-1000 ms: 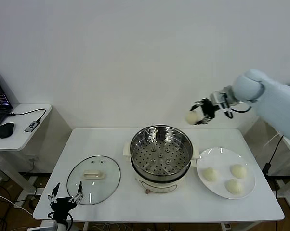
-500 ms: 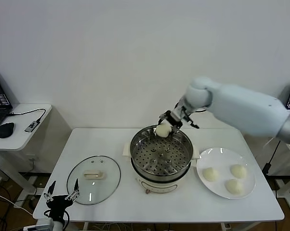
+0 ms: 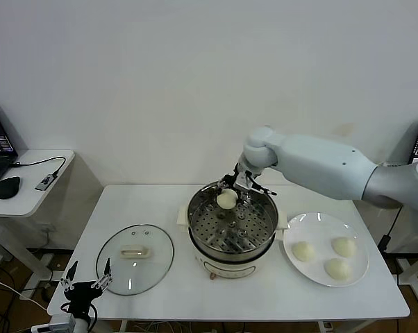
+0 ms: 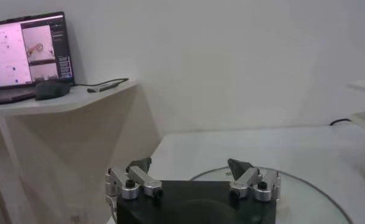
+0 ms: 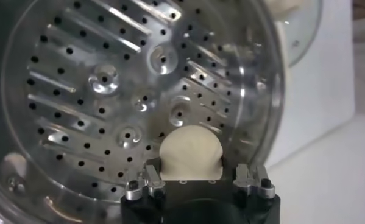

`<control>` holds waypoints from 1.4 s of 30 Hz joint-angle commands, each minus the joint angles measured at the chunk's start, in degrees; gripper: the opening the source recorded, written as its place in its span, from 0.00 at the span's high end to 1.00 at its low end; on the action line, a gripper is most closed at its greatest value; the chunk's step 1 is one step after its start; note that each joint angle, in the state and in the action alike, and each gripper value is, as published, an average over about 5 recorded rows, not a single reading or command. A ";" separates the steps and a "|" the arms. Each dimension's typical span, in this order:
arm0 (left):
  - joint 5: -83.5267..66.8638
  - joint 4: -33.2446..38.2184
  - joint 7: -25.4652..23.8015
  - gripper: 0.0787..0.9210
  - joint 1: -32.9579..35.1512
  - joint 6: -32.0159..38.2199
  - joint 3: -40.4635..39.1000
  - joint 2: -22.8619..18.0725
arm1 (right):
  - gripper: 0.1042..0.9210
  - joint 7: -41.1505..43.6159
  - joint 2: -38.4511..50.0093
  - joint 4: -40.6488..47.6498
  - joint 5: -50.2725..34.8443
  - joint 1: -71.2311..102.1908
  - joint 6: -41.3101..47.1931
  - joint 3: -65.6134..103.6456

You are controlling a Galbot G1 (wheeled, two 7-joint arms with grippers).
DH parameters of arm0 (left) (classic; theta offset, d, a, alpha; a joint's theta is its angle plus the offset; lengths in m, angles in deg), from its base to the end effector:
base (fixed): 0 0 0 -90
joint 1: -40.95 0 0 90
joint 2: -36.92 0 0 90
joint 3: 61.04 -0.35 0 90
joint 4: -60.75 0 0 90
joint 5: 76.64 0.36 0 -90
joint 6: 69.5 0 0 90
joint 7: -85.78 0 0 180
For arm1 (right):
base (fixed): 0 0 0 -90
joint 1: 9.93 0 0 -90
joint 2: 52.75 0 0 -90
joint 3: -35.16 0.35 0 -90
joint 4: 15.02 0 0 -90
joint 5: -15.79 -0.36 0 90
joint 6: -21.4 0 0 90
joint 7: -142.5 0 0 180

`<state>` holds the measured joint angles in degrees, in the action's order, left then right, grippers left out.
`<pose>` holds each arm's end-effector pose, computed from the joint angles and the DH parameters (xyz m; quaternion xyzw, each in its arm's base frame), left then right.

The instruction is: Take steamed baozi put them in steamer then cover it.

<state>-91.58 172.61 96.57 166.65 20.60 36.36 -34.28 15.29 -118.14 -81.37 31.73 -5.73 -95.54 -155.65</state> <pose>0.1579 0.1103 -0.3481 0.0849 -0.9894 -0.0549 0.1046 0.5783 0.0886 -0.1045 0.6186 -0.1950 0.7611 0.0004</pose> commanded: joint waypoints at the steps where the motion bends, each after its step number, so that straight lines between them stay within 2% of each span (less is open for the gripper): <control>1: -0.04 -0.08 -0.01 0.12 -0.02 -0.02 -0.02 0.03 | 0.36 -1.13 -1.50 3.11 6.57 2.47 -5.04 1.34; 4: 0.00 -0.07 -0.01 0.12 -0.03 -0.04 -0.01 0.00 | 0.32 -1.93 -1.37 3.36 7.02 3.15 -5.63 2.02; 8: 0.00 -0.04 0.01 0.12 -0.01 -0.04 0.11 -0.02 | 0.20 -2.33 -0.91 3.04 6.54 3.02 -5.92 2.54; 11: 0.03 -0.03 0.05 0.12 0.01 -0.07 0.20 -0.07 | 0.14 -1.34 0.56 0.76 0.33 0.87 -3.65 1.85; 13: 0.06 0.06 0.05 0.12 0.04 -0.12 0.24 -0.13 | 0.12 0.60 2.76 -2.63 -7.19 -2.07 1.62 0.47; 16: 0.07 0.30 0.04 0.12 0.19 -0.19 0.32 -0.17 | 0.12 4.20 7.78 -9.27 -18.21 -7.39 14.18 -1.62; 20: 0.08 0.59 0.02 0.12 0.43 -0.25 0.48 -0.05 | 0.12 6.90 14.90 -16.59 -24.84 -12.30 27.71 -3.01; 26: 0.11 1.38 0.00 0.12 0.67 -0.35 0.46 0.41 | 0.12 7.49 26.79 -24.97 -28.62 -15.34 40.60 -3.37; 30: 0.18 1.94 -0.01 0.12 0.72 -0.48 0.25 0.95 | 0.12 7.28 35.31 -29.84 -29.38 -15.42 45.55 -3.21; 36: 0.18 2.34 -0.05 0.12 0.44 -0.72 0.02 1.79 | 0.12 7.08 44.43 -33.10 -26.21 -10.72 46.66 -0.42; 42: 0.12 2.08 -0.15 0.12 0.40 -0.72 -0.08 2.67 | 0.12 6.82 49.46 -32.66 -21.49 -3.79 45.32 1.28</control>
<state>-91.47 174.63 96.41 167.07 19.85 36.29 -31.91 21.56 -80.89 -108.95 8.63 -14.81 -56.07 -156.15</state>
